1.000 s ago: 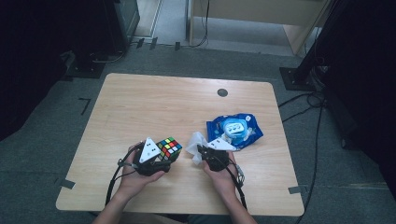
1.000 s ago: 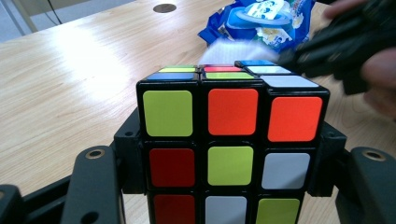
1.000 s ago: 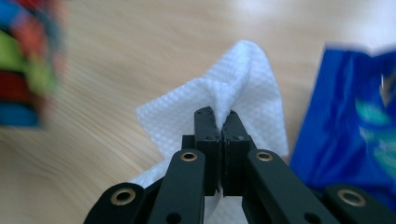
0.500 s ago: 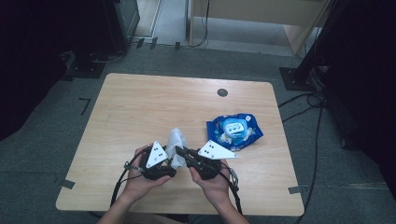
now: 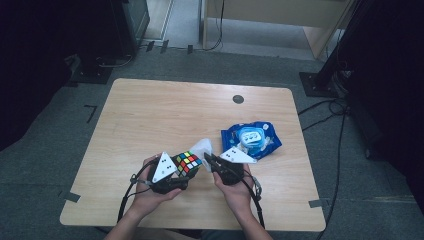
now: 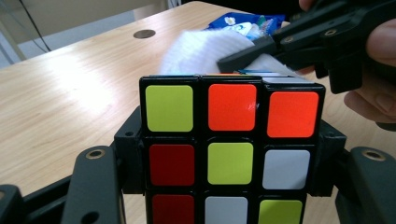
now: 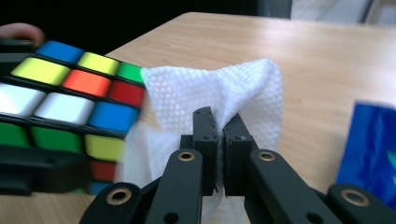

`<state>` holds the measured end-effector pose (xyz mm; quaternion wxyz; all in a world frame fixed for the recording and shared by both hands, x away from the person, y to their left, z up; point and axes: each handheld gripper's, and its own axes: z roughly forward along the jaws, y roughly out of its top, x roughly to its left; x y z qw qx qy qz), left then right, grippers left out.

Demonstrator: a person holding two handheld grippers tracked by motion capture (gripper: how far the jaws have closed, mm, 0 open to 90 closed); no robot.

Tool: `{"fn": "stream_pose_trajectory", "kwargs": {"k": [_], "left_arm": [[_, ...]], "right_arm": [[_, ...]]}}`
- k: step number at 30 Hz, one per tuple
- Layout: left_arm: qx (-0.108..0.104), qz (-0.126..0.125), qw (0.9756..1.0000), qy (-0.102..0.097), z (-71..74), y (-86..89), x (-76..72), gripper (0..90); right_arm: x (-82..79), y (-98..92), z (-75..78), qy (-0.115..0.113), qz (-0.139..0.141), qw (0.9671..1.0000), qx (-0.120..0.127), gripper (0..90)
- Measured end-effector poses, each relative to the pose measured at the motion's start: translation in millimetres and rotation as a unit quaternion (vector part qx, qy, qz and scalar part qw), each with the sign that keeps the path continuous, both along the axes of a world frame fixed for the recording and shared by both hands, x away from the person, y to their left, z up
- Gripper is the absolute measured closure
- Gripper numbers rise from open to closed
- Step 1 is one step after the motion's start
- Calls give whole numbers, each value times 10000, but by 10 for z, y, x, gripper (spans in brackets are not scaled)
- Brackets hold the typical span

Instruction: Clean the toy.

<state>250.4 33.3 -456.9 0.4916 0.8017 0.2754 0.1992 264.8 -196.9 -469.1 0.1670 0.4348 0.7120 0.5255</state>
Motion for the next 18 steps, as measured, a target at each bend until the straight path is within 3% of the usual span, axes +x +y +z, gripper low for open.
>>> {"fn": "stream_pose_trajectory", "kwargs": {"k": [2,6,10,13,16,18], "left_arm": [[44,34,10000,25,-16,18,18,340],[89,68,9999,74,-40,18,35,340],[178,-32,9998,23,-51,-52,-6,340],[196,-129,9997,-14,-43,-100,-44,340],[47,-210,9997,-65,-5,-98,-70,340],[-18,-208,9998,-80,23,-79,-74,340]], "right_arm": [[3,-46,3,79,-72,9998,137,874],[-91,-16,229,-283,122,9988,384,874],[-262,128,455,-658,610,9934,714,873],[-354,243,515,-812,950,9887,833,867],[-348,295,451,-780,935,9906,624,864],[-304,267,372,-620,814,9927,642,864]]}}
